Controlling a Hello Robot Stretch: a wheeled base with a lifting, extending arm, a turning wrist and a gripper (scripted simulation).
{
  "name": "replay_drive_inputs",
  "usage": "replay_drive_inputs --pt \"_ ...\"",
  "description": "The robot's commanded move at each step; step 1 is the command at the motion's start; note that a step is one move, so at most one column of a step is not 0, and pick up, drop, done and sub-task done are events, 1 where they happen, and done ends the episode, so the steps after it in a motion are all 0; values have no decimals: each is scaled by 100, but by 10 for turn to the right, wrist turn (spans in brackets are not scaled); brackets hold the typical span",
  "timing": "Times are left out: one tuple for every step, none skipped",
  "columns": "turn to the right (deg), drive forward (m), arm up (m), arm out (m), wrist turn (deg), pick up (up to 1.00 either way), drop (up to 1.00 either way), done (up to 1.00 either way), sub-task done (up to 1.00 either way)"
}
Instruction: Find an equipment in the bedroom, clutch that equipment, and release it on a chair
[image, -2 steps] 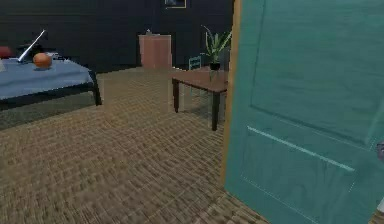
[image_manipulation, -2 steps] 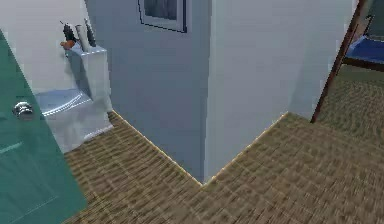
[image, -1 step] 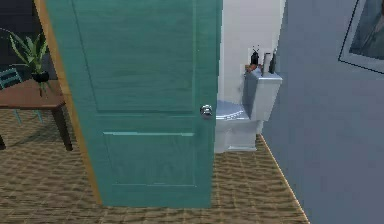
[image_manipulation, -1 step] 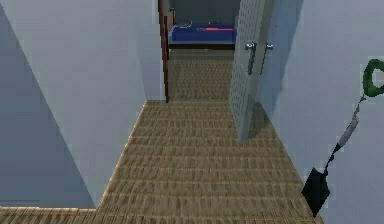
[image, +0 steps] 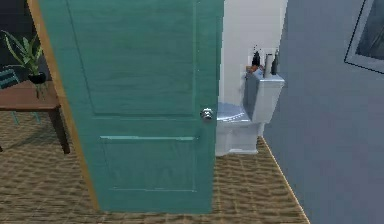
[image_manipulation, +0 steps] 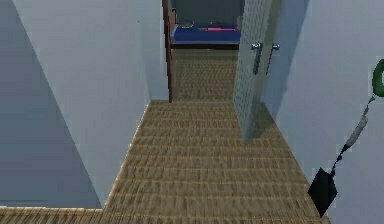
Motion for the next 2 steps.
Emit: replay_drive_inputs --pt "-270 0 0 0 0 0 0 0 0" --pt "0 25 0 0 0 0 0 0 0"
